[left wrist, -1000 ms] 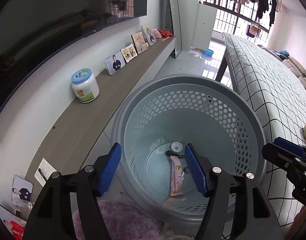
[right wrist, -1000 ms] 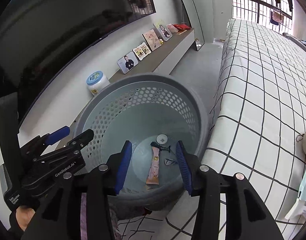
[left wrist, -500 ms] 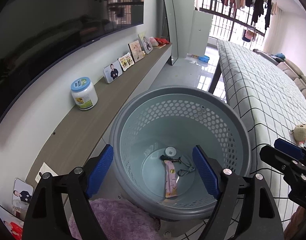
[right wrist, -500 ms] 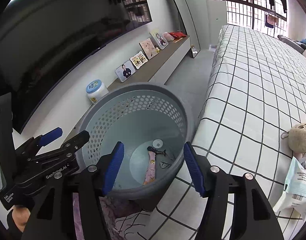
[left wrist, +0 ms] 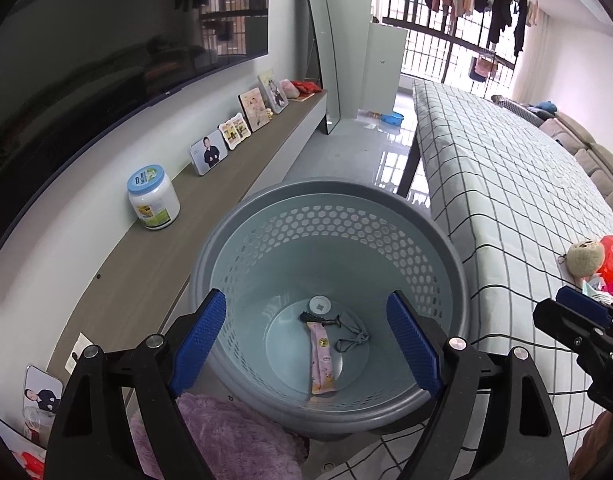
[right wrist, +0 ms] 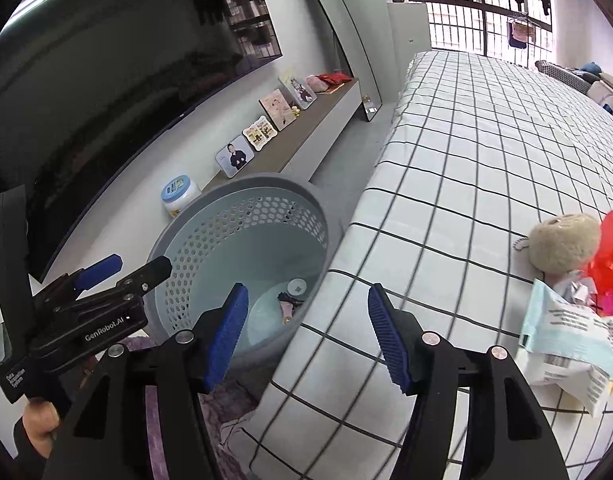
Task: Collect trash
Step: 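Move both tools back over the bed toward the tissue pack and shuttlecock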
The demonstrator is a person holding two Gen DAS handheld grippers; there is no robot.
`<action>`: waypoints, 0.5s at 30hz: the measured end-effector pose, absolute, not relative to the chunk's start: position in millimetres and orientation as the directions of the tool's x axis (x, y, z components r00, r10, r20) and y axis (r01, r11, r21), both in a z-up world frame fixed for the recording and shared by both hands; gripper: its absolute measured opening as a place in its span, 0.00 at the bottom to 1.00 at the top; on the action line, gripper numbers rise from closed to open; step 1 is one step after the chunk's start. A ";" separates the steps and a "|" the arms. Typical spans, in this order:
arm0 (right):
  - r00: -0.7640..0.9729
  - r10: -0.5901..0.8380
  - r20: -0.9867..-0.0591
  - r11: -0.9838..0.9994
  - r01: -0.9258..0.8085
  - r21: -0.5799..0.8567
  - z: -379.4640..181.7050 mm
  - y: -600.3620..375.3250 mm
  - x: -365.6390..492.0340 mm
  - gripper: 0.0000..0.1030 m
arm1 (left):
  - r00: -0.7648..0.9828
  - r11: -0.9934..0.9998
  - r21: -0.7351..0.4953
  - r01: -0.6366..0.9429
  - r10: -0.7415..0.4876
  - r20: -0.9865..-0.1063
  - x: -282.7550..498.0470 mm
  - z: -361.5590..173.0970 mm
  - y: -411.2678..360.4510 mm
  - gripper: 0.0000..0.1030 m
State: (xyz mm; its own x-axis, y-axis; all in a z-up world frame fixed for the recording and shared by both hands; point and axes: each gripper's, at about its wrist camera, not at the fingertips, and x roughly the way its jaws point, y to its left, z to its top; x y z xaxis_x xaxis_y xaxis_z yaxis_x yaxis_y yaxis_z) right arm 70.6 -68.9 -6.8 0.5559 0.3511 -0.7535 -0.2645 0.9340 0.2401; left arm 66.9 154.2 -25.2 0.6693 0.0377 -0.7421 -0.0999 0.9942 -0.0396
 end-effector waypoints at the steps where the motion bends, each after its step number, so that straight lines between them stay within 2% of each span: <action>1: 0.560 0.349 -0.752 0.935 -0.260 0.241 -6.1 -73.2 68.3 0.58 | 0.672 0.995 -0.038 -0.094 0.035 -0.740 66.1 -23.1 149.5 0.79; 15: 0.609 0.289 -0.739 0.956 -0.142 0.257 -5.3 -162.0 29.2 0.58 | 0.679 0.998 -0.020 0.053 -0.051 -0.732 54.3 -9.4 65.0 0.79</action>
